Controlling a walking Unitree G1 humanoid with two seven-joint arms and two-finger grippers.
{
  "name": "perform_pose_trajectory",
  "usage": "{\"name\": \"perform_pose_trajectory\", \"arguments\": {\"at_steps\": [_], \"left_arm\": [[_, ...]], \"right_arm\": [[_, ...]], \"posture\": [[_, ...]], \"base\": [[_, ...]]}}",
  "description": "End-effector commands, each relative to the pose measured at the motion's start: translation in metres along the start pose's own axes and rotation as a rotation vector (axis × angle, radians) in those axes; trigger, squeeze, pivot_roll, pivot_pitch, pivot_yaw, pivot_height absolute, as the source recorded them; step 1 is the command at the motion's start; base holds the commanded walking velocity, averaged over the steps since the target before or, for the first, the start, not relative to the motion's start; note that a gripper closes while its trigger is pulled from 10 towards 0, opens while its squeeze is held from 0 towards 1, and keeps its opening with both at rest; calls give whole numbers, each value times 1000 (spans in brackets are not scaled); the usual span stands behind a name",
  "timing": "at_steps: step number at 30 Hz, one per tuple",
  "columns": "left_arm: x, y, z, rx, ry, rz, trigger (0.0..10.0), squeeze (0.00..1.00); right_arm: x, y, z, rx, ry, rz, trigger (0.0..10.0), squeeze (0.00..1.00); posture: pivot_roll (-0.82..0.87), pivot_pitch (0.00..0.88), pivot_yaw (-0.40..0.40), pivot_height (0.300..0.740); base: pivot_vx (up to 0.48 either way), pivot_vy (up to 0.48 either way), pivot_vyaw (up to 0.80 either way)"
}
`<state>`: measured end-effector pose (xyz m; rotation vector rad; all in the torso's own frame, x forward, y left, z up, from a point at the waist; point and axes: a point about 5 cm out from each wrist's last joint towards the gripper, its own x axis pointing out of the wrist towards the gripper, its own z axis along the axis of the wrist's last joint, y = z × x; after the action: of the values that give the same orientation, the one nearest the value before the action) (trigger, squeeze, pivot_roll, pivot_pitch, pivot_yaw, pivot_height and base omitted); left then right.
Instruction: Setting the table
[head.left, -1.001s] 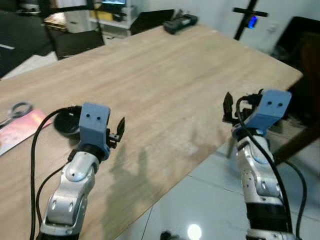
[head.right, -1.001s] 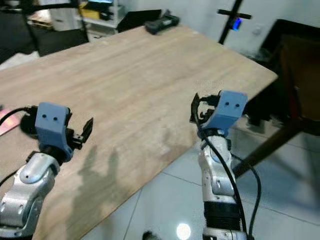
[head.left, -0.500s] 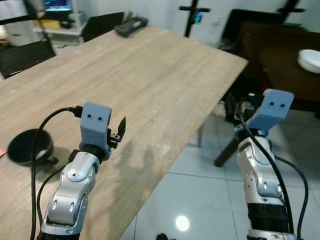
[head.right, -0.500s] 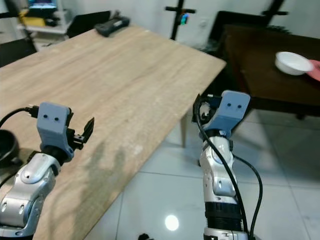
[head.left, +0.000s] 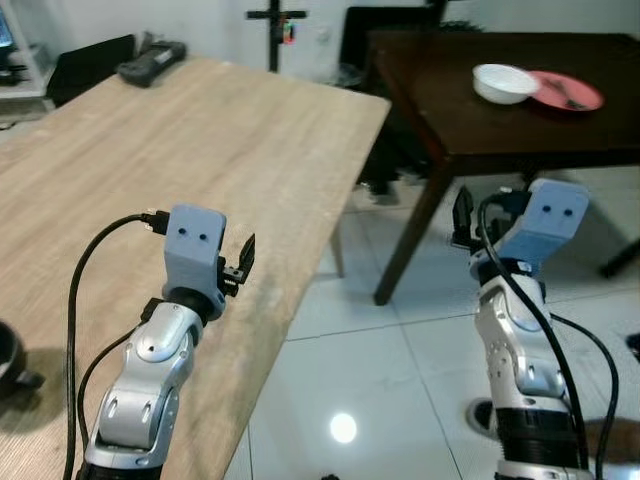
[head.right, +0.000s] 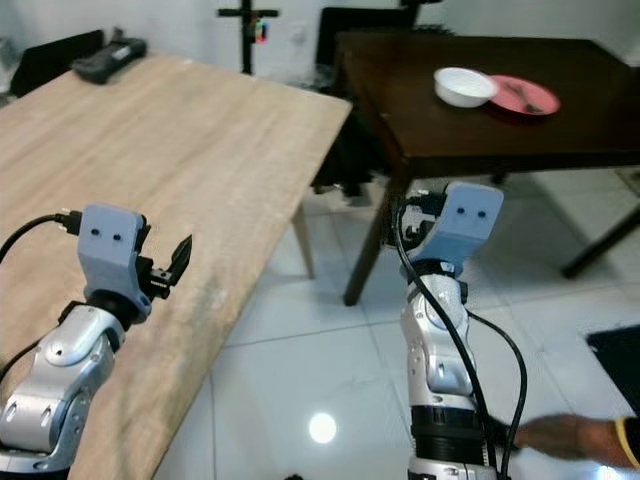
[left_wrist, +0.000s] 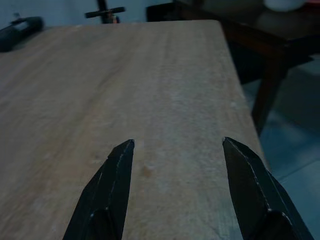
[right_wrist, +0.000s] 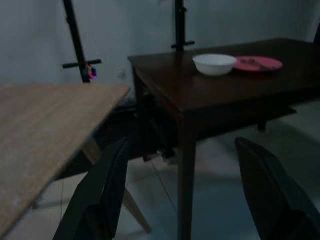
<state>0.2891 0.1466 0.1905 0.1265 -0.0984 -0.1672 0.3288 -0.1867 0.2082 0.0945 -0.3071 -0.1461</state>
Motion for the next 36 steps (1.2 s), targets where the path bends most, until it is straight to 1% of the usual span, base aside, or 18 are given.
{"name": "perform_pose_trajectory", "arguments": {"at_steps": [1,30,33,34,36], "left_arm": [[-1,-2,-3,-2,12,-8,10000,0],[3,-3,-1,-11,-4,-15,10000,0],[4,-4,0,-10,-9,-15,10000,0],[4,-4,1,-7,-19,-17,10000,0],[4,-4,2,-1,-38,-21,10000,0]], "right_arm": [[-2,-5,-3,-4,15,-18,10000,0],[0,-5,0,-9,-2,-16,10000,0],[0,-3,3,-21,-25,-1,10000,0],[0,0,5,-41,-38,16,10000,0],[0,3,7,-36,-47,27,10000,0]], "posture": [[67,124,42,740],[62,119,39,740],[63,119,38,740],[61,117,39,740],[61,117,38,740]], "base": [[0,0,-769],[0,0,-769],[0,0,0],[0,0,0],[0,0,0]]}}
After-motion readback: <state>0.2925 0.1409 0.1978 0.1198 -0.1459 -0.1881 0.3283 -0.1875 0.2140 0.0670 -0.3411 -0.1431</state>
